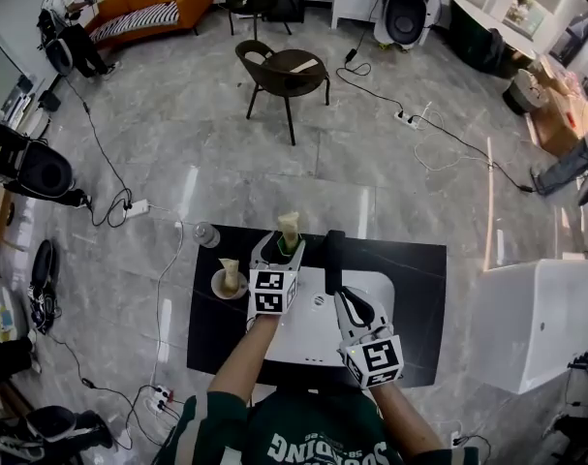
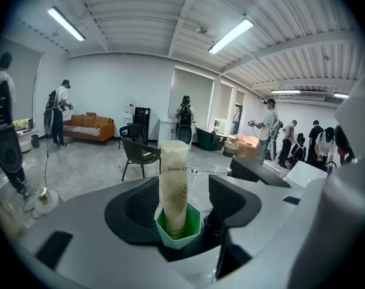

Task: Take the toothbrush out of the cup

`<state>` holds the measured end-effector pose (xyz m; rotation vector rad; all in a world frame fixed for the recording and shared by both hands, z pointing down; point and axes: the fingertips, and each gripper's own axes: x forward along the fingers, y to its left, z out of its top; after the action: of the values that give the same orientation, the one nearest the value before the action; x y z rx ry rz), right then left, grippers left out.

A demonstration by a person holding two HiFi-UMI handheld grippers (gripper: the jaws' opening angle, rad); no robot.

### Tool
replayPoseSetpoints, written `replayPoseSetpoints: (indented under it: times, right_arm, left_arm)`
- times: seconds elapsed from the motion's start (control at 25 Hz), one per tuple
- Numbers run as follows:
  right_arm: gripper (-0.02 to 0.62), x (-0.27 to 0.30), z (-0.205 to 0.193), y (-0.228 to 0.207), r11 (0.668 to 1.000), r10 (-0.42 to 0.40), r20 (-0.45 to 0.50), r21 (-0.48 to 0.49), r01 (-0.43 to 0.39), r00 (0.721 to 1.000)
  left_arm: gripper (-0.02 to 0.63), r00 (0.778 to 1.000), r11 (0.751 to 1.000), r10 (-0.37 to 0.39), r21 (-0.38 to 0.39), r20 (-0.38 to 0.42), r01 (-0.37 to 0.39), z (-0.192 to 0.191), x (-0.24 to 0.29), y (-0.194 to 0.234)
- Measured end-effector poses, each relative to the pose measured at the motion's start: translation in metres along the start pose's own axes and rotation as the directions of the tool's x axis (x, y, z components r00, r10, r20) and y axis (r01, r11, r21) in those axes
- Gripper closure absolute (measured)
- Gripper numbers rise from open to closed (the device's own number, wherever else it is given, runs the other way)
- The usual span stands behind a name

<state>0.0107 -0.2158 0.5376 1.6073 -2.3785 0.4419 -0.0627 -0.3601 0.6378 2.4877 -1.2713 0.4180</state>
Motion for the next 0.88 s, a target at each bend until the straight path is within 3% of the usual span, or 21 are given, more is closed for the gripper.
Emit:
replayPoseSetpoints:
  times: [0.44,0.6,0.88]
  right_arm:
    - [0.552,0.008,-0.016,-0.017,0.999,0.004,-0.038,0.036,-0.002,0.999]
    - [0.552,0.007,-0.016,-0.021,0.999,-0.002,-0.037,0.042,0.004,0.999]
    - [0.552,0.001,-0.016,-0.023,0.999,-0.012,-0.026,0.052,0.014,1.0]
  left_arm:
    - [0.355,0.999,1.0,0.003,-0.023,-0.049,-0.004,-0.014,0.027,0.015]
    - [0.434,0.999,1.0,-0.013,-0.006,-0.051,0.013,-0.014,0.028,0.012]
    - [0.443,0.999,1.0,-0.026,0.017,-0.024,0.027,-0.006,0.02,0.006]
